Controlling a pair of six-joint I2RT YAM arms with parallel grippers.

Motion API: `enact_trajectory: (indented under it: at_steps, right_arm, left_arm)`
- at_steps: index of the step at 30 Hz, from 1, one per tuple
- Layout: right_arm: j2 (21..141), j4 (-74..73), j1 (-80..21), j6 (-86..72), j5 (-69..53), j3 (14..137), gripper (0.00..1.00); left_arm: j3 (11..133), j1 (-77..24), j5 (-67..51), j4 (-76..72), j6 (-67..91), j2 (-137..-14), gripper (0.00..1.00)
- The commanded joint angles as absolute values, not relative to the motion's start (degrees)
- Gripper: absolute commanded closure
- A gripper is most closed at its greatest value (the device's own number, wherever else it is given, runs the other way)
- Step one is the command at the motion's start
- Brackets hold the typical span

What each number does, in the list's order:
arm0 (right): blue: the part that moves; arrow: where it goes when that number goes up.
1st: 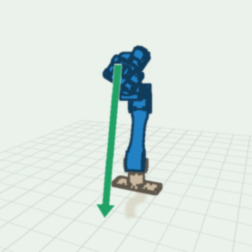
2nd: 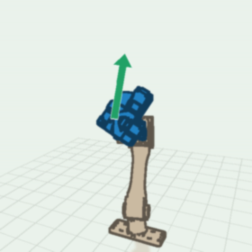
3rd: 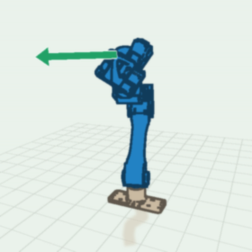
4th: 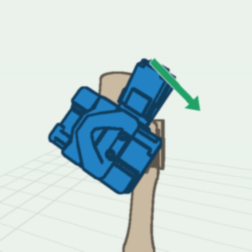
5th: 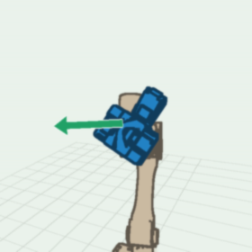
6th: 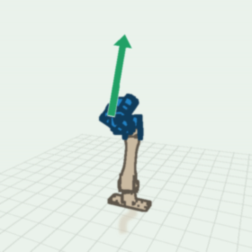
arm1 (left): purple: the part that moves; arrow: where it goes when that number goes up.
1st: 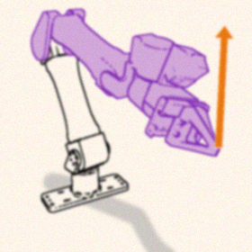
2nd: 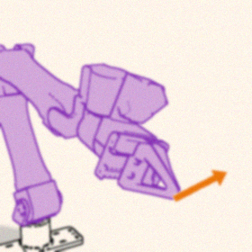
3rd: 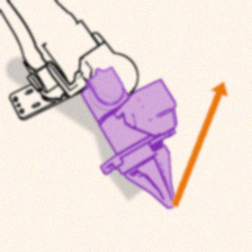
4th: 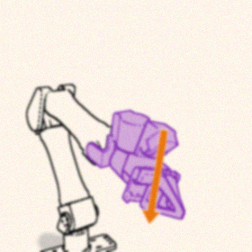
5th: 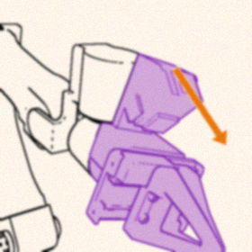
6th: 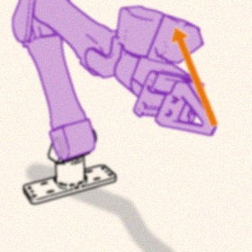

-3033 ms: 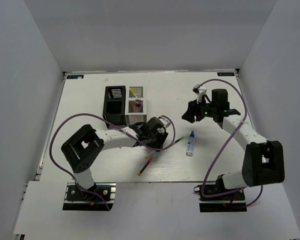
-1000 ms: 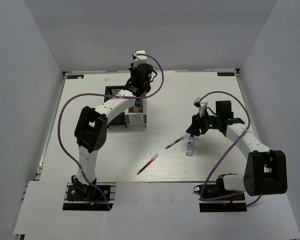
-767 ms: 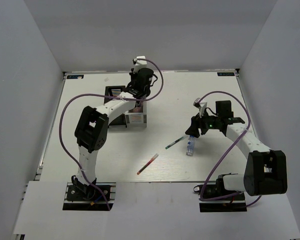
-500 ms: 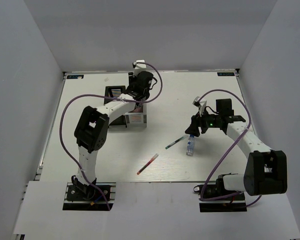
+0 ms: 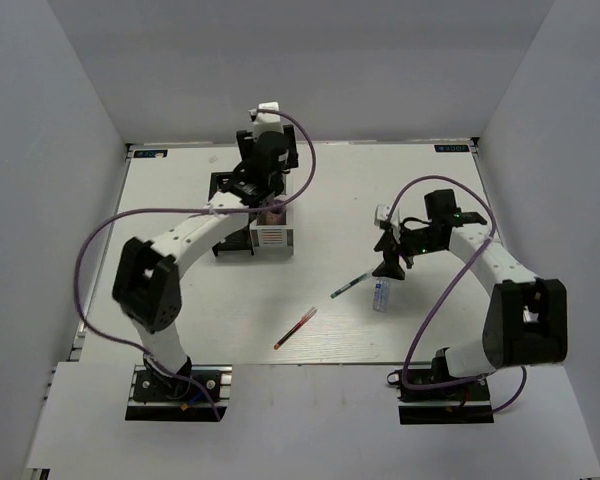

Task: Sort the stationery into containers
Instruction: Move the pen to the center of the board.

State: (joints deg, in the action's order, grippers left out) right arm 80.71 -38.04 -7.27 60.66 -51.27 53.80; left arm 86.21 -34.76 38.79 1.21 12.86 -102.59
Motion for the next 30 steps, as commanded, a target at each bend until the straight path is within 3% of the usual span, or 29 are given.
enact_trajectory:
  at_steps: [1,4,8,15,24,30]
  right_arm:
    - [85.9,-54.8,-8.5,87.9,-52.0,59.0,0.28]
    - [88.9,-53.7,-11.5,93.0,-47.6,60.2,0.28]
    - [90.5,-50.9,-15.0,94.7,-42.5,61.3,0.26]
    - [94.2,-50.9,-21.7,95.5,-37.6,63.1,0.26]
    - [98.3,-44.9,-30.2,88.9,-31.3,63.4,0.29]
    - [100.4,-37.1,-33.7,80.2,-25.1,62.4,0.40]
  left_arm:
    - [83.7,-35.0,30.4,3.8,12.5,-91.7,0.17]
    - [77.8,-35.0,22.6,10.4,13.8,-83.0,0.24]
    - [68.1,-35.0,16.4,21.5,20.7,-73.3,0.24]
    - [55.1,-35.5,7.2,32.9,31.7,-60.2,0.10]
    - [47.7,-36.0,-2.2,34.6,35.2,-60.5,0.00]
    - [46.6,-36.6,-1.7,36.6,35.7,-60.5,0.00]
